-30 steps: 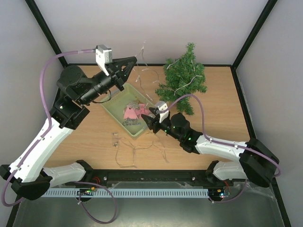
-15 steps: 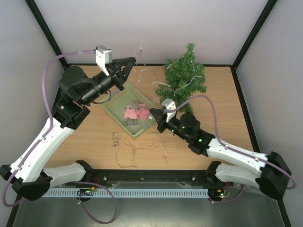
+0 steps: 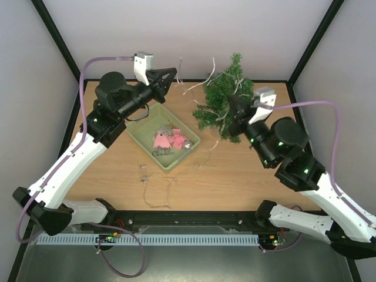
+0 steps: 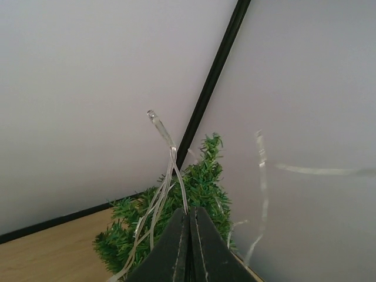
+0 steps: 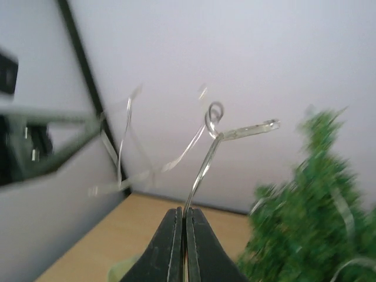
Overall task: Decorate the small christmas tree
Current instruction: Wrap the decoration item around the Christmas tree.
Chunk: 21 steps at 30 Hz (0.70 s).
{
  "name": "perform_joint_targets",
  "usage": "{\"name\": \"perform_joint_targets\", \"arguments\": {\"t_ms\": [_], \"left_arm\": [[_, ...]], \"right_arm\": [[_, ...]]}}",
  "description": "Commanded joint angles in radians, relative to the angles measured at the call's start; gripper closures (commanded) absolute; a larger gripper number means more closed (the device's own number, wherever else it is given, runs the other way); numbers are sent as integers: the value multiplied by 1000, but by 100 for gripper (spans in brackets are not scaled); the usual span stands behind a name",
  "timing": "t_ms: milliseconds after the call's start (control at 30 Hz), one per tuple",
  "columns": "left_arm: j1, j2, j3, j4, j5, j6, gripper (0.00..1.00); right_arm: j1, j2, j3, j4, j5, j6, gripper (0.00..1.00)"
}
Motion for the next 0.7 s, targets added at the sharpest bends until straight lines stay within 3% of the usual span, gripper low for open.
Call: {"name": "perform_joint_targets", "arguments": {"t_ms": [0,267,667], "left_arm": [[12,22,61,83,3,-26,98],[44,68,95,224,6,-67,98],[90,218,99,542,143,-144,98]], "right_arm": [[2,102,223,-193,271,-122,98],[-9,222,471,-213,551,-316,98],[-169,287,499,-67,553,-498,98]]}}
